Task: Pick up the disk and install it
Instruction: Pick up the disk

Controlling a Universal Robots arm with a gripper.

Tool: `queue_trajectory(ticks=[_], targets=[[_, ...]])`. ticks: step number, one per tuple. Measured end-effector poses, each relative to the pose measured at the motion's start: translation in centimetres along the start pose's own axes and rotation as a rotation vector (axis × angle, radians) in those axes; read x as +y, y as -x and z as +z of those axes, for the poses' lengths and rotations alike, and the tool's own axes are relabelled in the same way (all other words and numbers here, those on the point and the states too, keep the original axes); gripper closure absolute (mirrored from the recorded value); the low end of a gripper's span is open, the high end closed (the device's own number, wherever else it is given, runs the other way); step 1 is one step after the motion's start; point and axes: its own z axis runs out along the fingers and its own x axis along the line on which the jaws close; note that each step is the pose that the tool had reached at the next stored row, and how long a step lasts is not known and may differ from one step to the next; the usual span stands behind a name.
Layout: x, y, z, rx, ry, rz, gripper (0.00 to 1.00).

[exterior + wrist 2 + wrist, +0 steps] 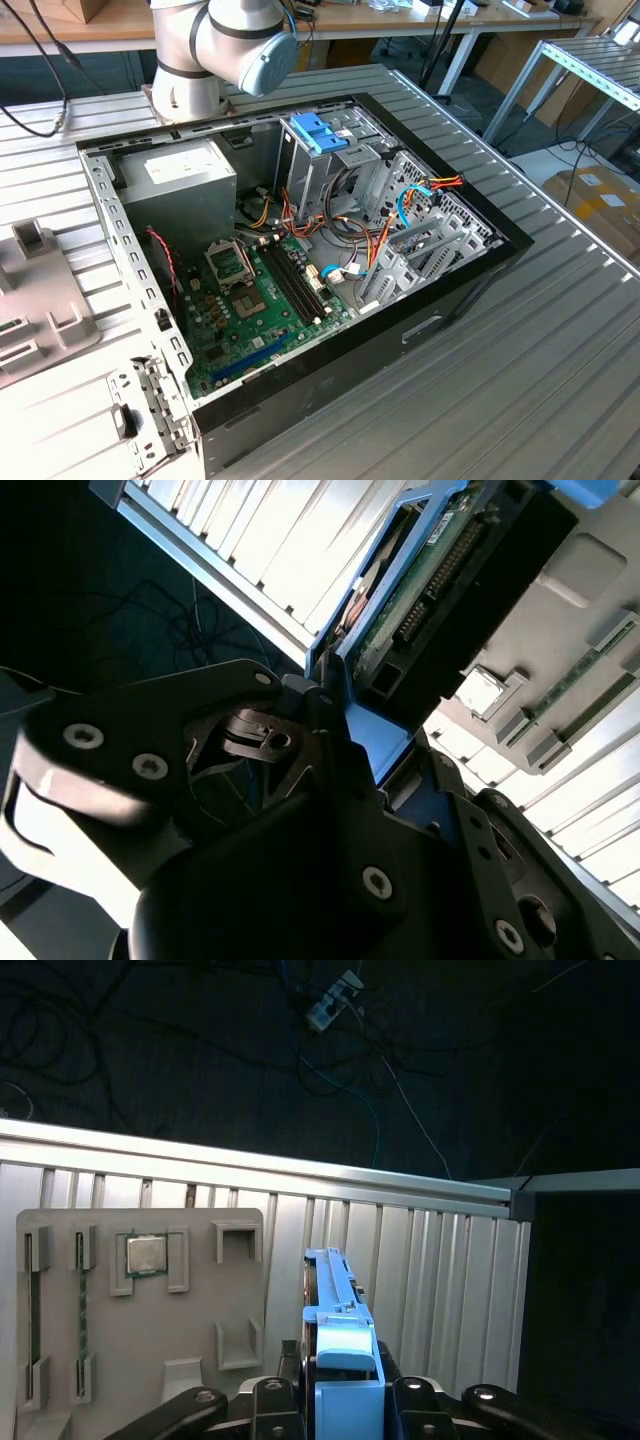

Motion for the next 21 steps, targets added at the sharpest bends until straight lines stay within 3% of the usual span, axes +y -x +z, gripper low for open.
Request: queue_trajectory(ticks=[17,21], targets=[[0.03,0.42,-1.32,-0.0390,-0.0037,-0.002,0.63],[0.04,0.59,-1.85,-0.0532,-0.0050,-0.003,0.63]])
